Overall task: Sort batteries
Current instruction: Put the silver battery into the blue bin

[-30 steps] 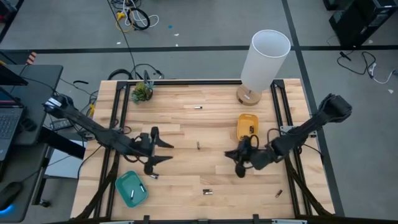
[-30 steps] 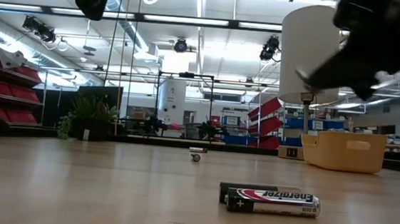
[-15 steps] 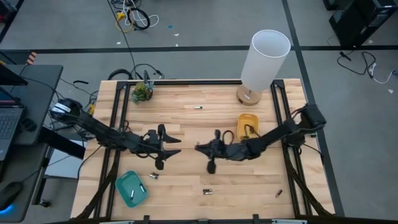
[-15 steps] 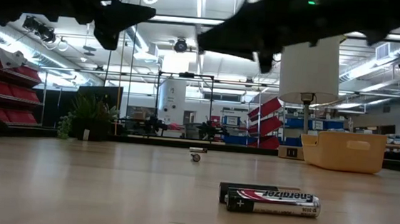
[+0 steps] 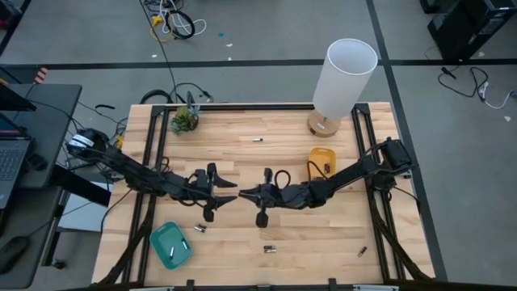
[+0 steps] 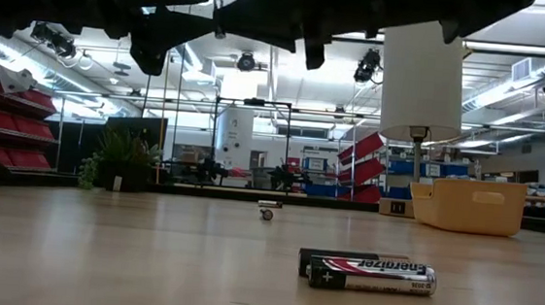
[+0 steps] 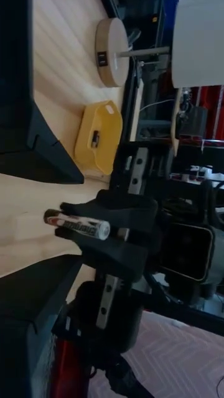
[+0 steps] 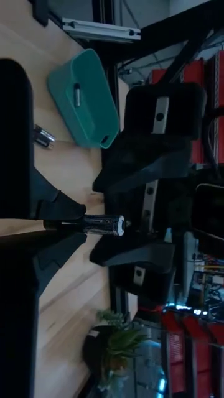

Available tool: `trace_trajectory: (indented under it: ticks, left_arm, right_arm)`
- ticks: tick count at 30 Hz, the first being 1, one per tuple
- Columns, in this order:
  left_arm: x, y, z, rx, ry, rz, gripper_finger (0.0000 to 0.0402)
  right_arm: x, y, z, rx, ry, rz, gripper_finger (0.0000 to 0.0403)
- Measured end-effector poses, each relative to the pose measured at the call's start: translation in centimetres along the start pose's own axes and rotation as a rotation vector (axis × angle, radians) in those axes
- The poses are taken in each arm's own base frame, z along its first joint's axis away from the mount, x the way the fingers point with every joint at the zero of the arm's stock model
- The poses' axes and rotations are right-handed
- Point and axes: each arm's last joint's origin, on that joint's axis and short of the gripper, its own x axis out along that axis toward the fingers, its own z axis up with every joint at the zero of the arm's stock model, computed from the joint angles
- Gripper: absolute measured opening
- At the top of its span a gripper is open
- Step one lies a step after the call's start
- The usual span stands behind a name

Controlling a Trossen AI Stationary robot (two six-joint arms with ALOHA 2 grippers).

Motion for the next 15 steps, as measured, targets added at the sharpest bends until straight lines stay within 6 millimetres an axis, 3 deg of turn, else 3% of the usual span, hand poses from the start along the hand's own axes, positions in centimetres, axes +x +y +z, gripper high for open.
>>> trace_trajectory:
  ticks: [15]
  left_arm:
    - [0.19,-0.18,0.65,0.014,-0.043,-0.006,0.0211]
  right_arm:
    - [0.17,-0.33,0.32,0.003,-0.022,0.022,0.0009]
